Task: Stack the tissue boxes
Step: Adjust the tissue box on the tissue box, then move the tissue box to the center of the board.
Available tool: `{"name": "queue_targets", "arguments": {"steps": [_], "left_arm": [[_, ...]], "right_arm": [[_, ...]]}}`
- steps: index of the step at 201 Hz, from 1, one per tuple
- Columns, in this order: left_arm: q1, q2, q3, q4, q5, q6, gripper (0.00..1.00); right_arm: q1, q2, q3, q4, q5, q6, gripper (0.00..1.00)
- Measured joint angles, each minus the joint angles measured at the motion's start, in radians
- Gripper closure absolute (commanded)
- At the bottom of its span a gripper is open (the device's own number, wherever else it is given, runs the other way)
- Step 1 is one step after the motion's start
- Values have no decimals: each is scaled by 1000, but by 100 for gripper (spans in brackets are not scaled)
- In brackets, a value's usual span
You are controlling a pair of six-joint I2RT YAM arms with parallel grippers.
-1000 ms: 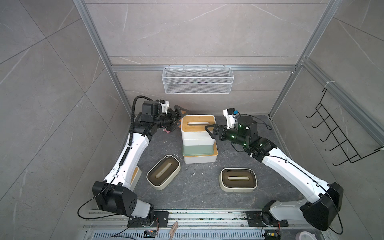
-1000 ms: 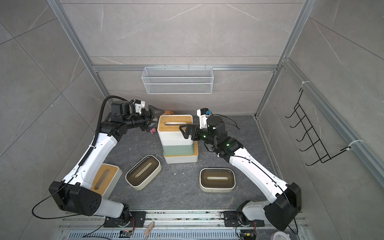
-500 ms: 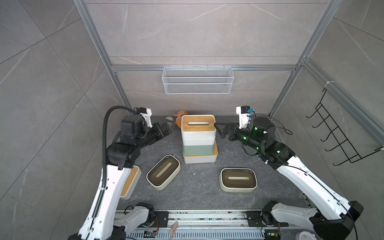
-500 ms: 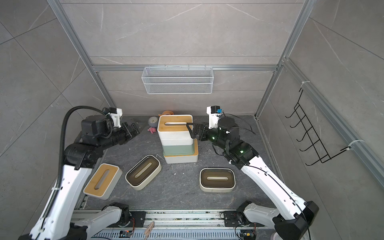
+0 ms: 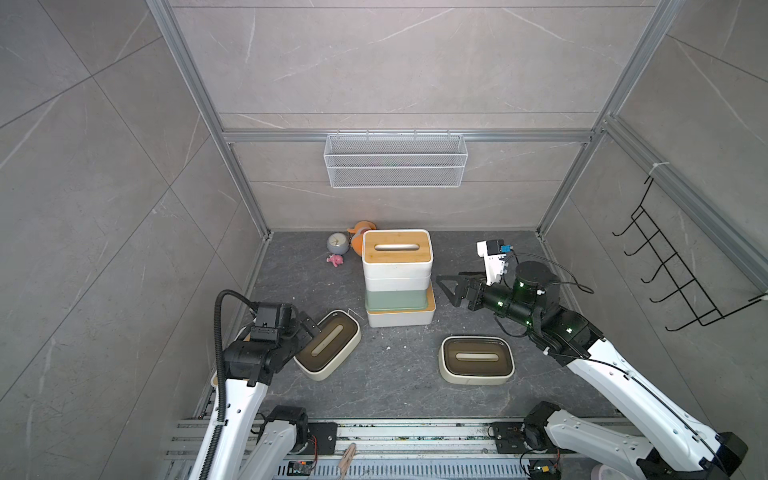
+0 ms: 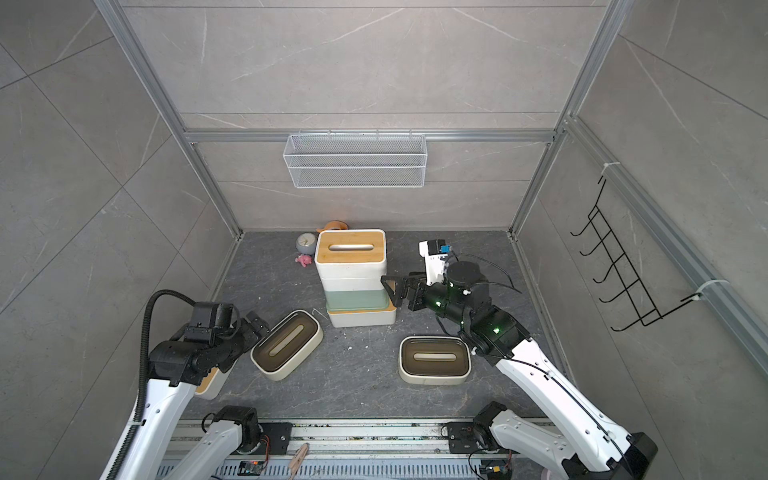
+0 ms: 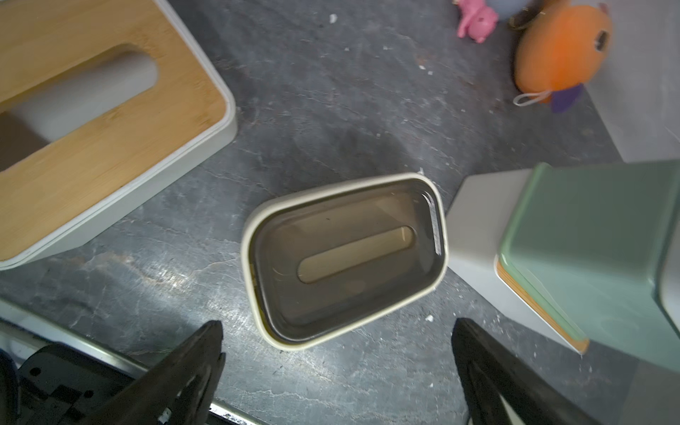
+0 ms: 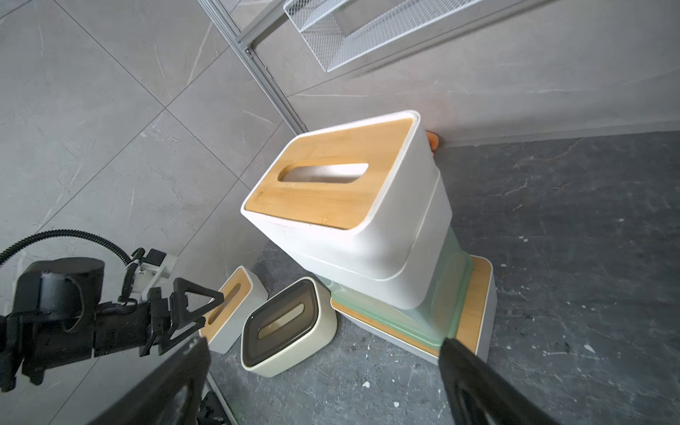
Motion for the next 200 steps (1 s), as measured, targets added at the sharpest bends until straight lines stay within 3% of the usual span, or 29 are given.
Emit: {"name": "queue_targets", "arguments": {"steps": [35,62,125,200], "left_arm": [[283,95,-72,119,98,9,1],[422,205,-84,214,147,18,1],[592,349,-86,394,195,22,1],[597,472,-86,507,198,4,1]], "right_arm": [[0,-48,-63,-7,-10,17,0],[0,-72,-89,-10,-18,27,0],[0,-81,-112,-8,-31,46,0],[0,-76,-159,18,-52,71,0]]}}
